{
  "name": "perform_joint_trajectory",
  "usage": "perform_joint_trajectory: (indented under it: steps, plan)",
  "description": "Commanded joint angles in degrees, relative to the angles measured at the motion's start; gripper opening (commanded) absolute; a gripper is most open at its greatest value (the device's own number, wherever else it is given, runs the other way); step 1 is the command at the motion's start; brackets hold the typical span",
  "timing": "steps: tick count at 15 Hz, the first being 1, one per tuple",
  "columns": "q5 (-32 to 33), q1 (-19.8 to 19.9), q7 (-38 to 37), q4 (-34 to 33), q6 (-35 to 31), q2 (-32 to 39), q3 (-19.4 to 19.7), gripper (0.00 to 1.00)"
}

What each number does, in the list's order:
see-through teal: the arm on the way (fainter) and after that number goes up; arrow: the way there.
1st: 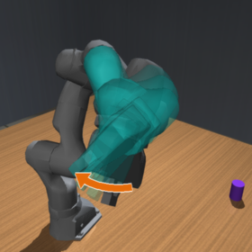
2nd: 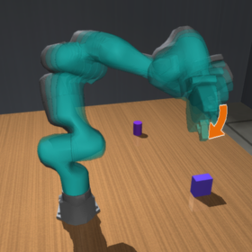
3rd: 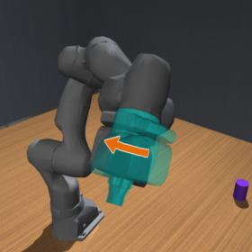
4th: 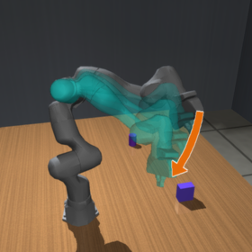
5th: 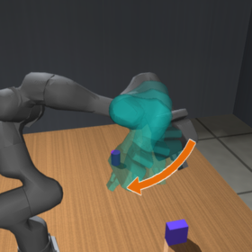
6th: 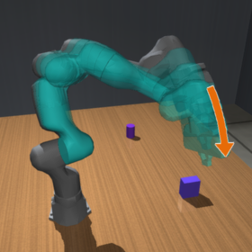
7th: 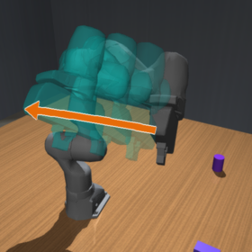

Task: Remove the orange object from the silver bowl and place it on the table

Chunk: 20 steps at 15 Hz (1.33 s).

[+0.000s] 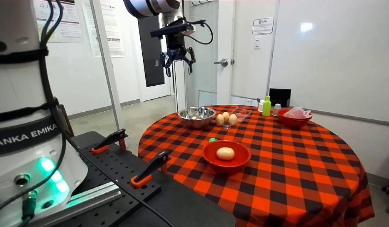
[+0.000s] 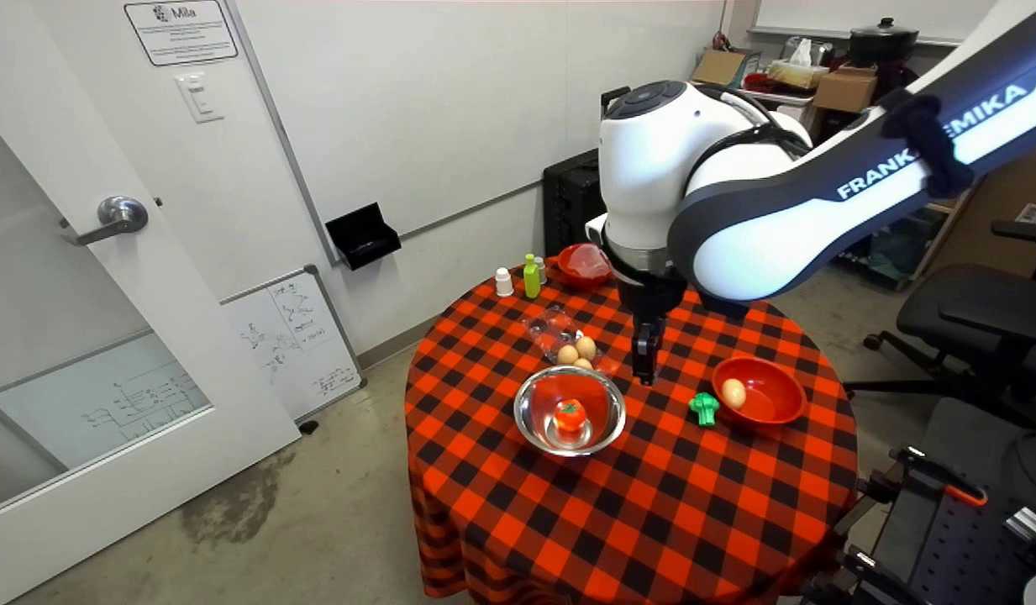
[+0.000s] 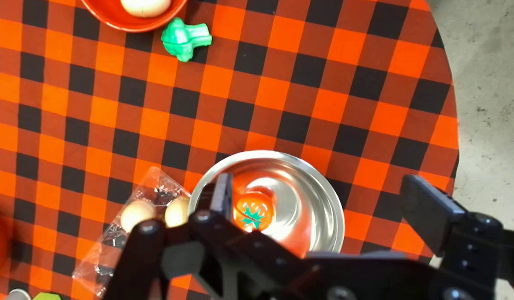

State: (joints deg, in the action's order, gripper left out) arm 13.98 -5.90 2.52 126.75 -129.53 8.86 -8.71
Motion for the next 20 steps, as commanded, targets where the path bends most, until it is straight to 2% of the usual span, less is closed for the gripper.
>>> perform_joint_trajectory:
  steps: [1, 12, 16, 17, 18, 20]
  plan:
    - [1.71, -1.00, 1.09, -6.14, 0.65, 5.96, 1.11, 1.00]
    - [0.43, -0.67, 4.30, -18.84, 0.16, 19.23, 2.60, 1.00]
    - [-0.38, -0.67, 5.94, -23.66, 1.90, 24.13, 2.72, 1.00]
    - [-0.65, -0.56, 6.69, -23.83, 2.37, 24.21, 2.52, 1.00]
    - [-0.20, -0.85, 4.72, -20.59, 0.33, 22.19, 3.05, 1.00]
    - [-0.26, -0.86, 5.14, -21.72, 0.40, 23.43, 3.04, 1.00]
